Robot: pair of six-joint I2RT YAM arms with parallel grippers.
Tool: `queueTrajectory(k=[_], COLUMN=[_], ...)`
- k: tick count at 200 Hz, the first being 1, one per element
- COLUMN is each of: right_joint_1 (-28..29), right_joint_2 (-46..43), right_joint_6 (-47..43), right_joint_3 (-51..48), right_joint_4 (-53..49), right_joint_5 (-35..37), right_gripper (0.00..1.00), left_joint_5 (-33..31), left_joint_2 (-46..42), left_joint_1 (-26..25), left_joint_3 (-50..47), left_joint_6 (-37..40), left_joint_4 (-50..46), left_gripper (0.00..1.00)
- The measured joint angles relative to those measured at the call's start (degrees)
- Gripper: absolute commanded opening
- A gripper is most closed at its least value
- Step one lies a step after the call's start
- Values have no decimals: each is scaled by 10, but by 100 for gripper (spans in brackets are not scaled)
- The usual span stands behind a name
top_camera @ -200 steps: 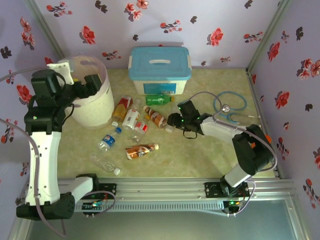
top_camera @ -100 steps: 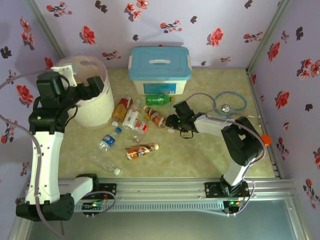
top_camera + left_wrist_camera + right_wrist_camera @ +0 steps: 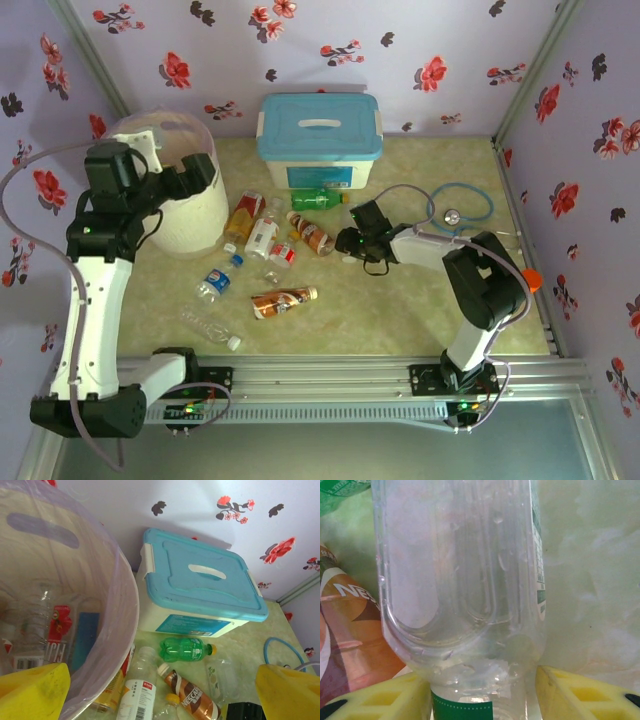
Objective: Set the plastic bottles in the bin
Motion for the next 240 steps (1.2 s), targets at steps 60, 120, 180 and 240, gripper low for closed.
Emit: queueTrajectory(k=[60,120,180,240], right_joint_1=[-9,-23,-19,5], right_joint_2=[-2,-77,-235,-280], right_joint_6=[-15,-71,-162,-166], right_joint_3=[-2,-26,-78,-106], right_joint_4=[0,-15,40,169], right_joint_5=[0,-18,-76,-157], right_gripper=[44,44,43,43], left_joint_5=[0,0,29,61], left_joint_2=[25,72,141,209], left_joint_1=[-74,-168,-237,-289], left_joint_3=[-4,-13,-16,-32], left_joint_6=[-25,-55,-88,-150], left_joint_4=[28,94,163,260], left_gripper=[95,97,100,100])
